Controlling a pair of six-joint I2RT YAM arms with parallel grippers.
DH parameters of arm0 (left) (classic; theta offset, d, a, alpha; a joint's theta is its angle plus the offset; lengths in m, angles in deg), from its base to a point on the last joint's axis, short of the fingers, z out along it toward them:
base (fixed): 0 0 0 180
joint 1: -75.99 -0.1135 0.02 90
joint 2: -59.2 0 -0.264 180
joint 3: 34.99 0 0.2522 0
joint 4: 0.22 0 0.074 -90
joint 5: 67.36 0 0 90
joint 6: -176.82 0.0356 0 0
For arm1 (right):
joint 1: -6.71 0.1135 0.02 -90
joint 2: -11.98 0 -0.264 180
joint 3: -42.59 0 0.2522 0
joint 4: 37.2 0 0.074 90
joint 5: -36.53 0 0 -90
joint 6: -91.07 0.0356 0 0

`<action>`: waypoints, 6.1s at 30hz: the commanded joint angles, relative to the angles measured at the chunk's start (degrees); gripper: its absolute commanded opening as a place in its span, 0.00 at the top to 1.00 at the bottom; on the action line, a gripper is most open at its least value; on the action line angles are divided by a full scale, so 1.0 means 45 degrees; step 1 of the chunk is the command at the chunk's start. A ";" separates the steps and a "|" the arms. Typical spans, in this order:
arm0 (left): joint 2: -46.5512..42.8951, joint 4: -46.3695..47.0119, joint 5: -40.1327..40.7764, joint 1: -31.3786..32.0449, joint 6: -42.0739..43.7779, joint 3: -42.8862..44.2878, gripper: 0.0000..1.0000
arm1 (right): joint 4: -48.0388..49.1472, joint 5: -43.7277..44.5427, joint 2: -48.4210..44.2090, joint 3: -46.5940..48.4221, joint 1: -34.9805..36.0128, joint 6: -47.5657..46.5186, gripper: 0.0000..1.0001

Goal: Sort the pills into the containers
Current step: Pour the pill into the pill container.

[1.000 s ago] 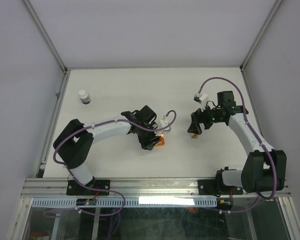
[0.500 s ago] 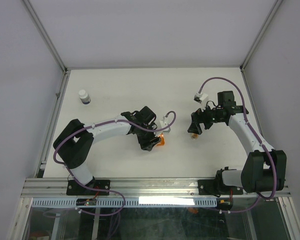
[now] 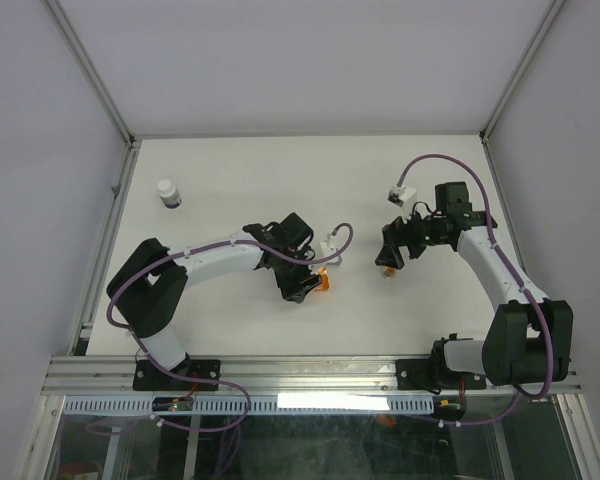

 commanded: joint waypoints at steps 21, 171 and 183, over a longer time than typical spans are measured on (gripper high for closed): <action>0.0116 -0.0125 0.0423 0.0152 0.0172 0.0797 1.00 | 0.0085 -0.0355 -0.0341 0.0596 -0.0185 -0.0119 0.07; 0.0671 -0.1714 0.1873 0.0387 -0.0345 0.2164 1.00 | -0.0064 -0.0488 -0.0280 0.0650 -0.0232 -0.0275 0.03; 0.0868 -0.1984 0.1450 0.0592 -0.0670 0.2369 1.00 | -0.0105 -0.0491 -0.0252 0.0657 -0.0241 -0.0307 0.03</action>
